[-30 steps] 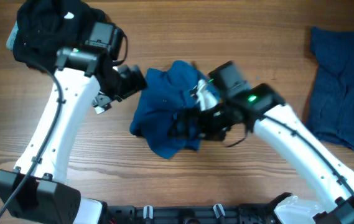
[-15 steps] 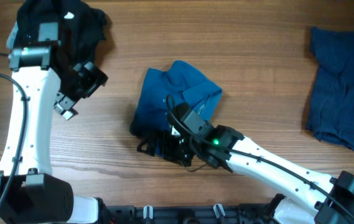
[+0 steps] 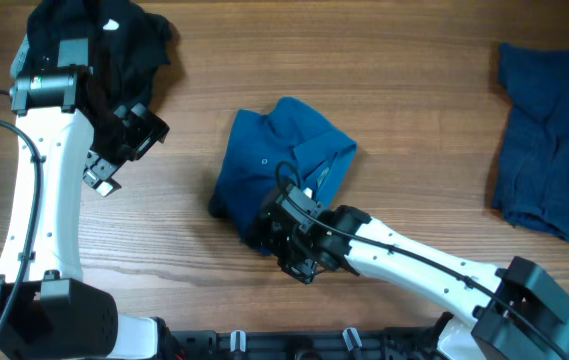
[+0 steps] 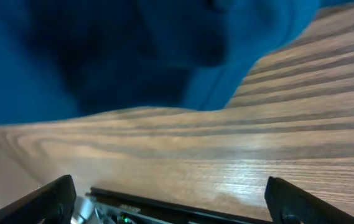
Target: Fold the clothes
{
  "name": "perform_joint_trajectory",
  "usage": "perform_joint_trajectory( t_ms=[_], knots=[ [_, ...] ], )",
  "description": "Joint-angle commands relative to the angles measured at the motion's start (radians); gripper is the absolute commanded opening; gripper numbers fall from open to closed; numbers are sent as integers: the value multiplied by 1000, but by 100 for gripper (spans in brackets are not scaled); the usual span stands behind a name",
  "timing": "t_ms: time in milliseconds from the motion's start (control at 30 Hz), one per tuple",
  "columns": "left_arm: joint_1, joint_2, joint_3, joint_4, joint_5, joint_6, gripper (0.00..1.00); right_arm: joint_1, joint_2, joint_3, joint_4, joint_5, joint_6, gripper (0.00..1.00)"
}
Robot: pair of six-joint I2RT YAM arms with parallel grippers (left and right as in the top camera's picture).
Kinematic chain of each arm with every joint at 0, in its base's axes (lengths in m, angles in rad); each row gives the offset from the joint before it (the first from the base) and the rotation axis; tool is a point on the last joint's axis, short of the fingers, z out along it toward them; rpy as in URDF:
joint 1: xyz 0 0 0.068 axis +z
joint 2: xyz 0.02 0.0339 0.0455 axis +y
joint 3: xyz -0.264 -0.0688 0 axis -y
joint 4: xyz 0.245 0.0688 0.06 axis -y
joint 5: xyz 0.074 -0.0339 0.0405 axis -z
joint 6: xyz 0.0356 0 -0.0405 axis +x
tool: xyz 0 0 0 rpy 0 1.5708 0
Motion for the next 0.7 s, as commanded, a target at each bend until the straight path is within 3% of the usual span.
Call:
perform_joint_trajectory(
  t_ms=[0, 400, 567, 667],
  knots=[
    [3, 0, 9, -3, -31, -17, 100, 3, 49, -8, 0, 42, 28, 91],
    [3, 0, 9, -4, -40, -17, 100, 3, 154, -8, 14, 70, 39, 73],
    [3, 0, 9, -4, -40, -17, 100, 3, 155, -8, 30, 110, 35, 52],
    [3, 0, 9, -4, -40, -17, 100, 3, 165, -8, 55, 114, 34, 48]
  ],
)
